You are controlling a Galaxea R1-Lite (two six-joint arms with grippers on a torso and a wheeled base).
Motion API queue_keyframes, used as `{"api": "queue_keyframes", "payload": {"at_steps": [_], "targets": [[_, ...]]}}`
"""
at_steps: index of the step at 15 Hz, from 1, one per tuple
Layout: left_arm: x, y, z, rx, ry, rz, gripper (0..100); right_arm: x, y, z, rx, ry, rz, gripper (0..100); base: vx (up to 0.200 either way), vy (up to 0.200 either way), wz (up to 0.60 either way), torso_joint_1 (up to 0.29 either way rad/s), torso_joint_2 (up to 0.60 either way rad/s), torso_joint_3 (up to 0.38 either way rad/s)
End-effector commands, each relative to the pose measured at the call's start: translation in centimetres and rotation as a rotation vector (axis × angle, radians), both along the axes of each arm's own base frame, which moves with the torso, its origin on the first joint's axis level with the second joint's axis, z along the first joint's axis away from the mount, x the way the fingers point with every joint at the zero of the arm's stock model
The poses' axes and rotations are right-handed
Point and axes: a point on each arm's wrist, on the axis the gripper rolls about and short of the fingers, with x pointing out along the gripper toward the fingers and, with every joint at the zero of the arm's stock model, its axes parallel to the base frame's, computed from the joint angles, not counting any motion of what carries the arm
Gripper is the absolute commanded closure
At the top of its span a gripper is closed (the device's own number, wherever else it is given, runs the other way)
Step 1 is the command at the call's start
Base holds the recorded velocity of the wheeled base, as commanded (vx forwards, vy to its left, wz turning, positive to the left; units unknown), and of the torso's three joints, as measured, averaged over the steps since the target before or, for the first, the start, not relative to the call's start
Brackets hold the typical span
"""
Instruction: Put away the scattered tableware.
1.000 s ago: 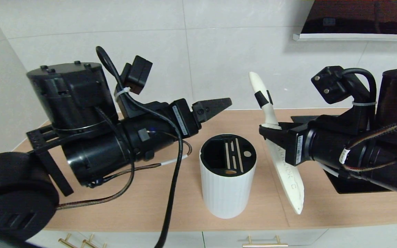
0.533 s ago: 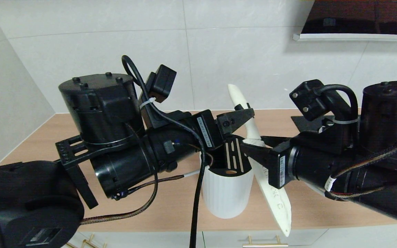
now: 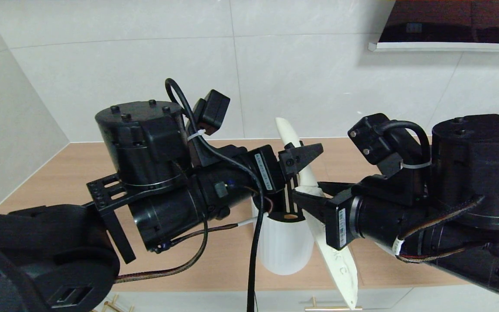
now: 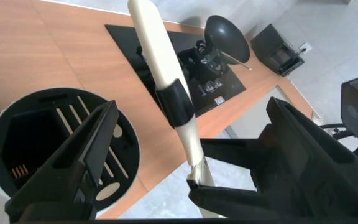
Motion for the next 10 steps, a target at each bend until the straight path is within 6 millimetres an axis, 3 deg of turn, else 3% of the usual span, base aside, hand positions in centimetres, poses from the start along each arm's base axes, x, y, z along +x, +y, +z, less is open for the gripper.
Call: {"api": "queue_keyframes", "payload": {"at_steps": [1, 10], "targets": [[0.15, -0.11, -0.19, 0.003, 0.004, 0.002, 0, -0.14, 0.23, -0.13, -0.004, 0.002, 0.008, 100, 0.000, 0.000, 0.00, 0.000, 0.00, 0.000], [0.41, -0.36, -0.44, -0.009, -0.008, 0.003, 0, -0.67, 0.51, -0.30, -0.008, 0.007, 0.031, 100, 0.000, 0.000, 0.00, 0.000, 0.00, 0.000]]}}
